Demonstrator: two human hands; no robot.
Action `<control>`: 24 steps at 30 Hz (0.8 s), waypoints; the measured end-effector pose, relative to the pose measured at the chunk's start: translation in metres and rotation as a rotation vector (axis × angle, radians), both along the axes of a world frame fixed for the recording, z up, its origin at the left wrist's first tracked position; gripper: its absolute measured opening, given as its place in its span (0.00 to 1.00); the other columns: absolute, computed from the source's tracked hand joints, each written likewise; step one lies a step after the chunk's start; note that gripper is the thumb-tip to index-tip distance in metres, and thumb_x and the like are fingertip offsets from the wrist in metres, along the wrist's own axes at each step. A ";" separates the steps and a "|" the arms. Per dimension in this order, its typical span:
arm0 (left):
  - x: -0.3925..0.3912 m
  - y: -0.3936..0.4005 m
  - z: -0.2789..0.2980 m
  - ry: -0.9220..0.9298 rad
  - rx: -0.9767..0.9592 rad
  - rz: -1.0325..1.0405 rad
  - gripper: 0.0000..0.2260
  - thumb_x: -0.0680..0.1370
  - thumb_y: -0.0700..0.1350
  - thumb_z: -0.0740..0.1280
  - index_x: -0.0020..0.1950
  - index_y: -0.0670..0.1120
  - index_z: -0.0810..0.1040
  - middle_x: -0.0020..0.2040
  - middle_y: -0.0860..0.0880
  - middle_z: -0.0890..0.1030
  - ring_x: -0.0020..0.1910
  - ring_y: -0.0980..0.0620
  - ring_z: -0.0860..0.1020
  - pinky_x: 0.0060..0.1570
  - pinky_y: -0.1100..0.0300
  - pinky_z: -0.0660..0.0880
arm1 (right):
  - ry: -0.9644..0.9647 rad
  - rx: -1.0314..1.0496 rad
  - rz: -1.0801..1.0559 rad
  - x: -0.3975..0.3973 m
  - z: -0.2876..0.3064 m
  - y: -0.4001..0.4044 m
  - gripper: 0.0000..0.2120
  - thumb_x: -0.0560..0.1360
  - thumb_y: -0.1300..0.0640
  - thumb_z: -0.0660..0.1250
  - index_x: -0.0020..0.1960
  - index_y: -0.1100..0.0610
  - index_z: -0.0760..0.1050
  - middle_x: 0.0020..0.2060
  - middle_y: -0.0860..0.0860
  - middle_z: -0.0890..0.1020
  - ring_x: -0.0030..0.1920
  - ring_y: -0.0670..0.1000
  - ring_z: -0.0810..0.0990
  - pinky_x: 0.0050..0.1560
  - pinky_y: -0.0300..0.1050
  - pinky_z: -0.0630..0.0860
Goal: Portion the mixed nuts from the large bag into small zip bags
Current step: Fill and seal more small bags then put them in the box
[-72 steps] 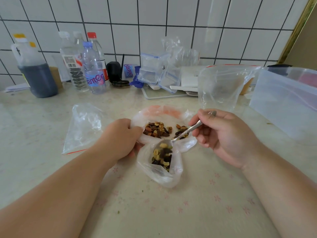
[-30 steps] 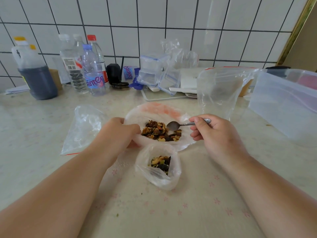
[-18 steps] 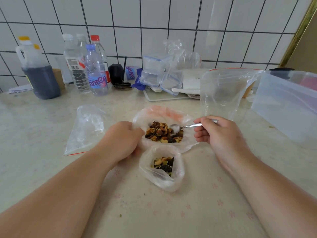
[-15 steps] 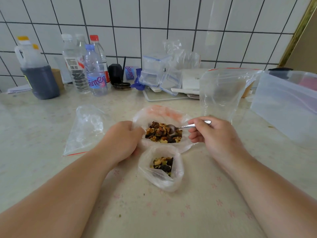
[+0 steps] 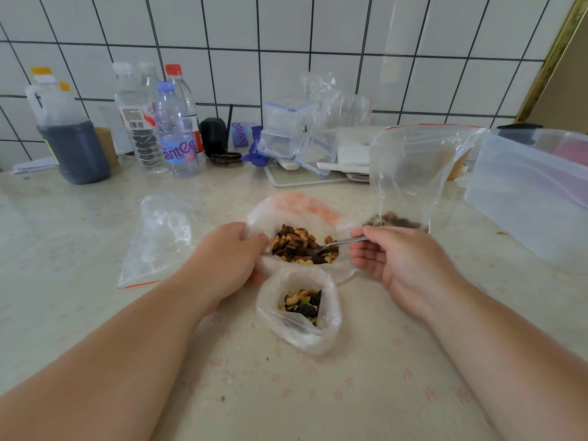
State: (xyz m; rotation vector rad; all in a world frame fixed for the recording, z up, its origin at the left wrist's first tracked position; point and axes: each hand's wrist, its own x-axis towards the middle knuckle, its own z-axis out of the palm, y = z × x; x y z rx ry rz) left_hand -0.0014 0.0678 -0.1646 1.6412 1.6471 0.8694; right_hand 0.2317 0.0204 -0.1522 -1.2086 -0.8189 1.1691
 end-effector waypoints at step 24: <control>0.001 -0.009 0.010 -0.131 -0.078 -0.006 0.12 0.78 0.52 0.68 0.37 0.49 0.75 0.25 0.51 0.76 0.18 0.55 0.69 0.23 0.64 0.67 | -0.032 0.131 0.232 0.008 0.025 -0.019 0.17 0.79 0.57 0.63 0.35 0.60 0.83 0.28 0.55 0.77 0.25 0.49 0.72 0.25 0.40 0.68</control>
